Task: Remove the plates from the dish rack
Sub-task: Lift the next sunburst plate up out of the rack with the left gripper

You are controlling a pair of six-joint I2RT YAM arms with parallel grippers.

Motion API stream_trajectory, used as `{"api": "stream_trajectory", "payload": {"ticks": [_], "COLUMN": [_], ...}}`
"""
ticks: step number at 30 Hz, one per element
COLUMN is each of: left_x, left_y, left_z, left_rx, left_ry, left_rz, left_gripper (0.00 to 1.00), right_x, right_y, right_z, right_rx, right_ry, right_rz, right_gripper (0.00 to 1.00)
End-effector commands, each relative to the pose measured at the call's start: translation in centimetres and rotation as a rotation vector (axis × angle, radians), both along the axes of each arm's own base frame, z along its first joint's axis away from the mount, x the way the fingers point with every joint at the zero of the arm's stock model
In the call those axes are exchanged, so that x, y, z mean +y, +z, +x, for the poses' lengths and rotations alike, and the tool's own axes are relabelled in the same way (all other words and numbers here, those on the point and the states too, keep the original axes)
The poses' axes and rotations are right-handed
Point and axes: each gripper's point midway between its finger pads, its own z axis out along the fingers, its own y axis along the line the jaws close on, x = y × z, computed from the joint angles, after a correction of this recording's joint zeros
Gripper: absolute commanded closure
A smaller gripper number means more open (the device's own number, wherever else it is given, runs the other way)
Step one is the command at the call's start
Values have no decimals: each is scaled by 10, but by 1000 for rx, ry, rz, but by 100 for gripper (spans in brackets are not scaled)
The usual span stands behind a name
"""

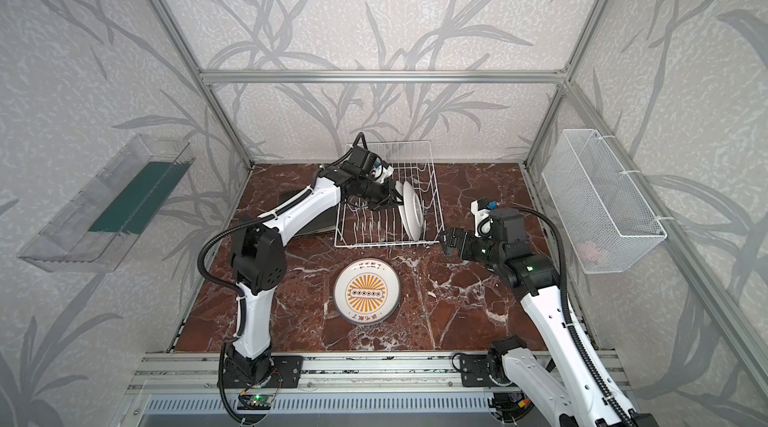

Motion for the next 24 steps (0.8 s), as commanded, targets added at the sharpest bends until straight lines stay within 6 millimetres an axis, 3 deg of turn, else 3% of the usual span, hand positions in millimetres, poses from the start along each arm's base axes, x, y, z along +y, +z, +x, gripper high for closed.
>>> {"api": "stream_trajectory", "payload": {"ticks": [1, 10, 24], "left_x": [-2, 8, 48], "left_y": [51, 93, 147], "left_z": [-4, -11, -10], "left_rx": [-82, -136, -263], "left_ry": [-25, -8, 111], "left_rz": [-37, -38, 48], "left_gripper": [100, 100, 100], "right_x": [2, 4, 8], "right_y": [10, 12, 30], "right_z": [2, 4, 7], "right_rx": [-25, -36, -70], "right_ry": [3, -2, 1], "right_rz": [27, 48, 89], "right_gripper": [1, 1, 1]}}
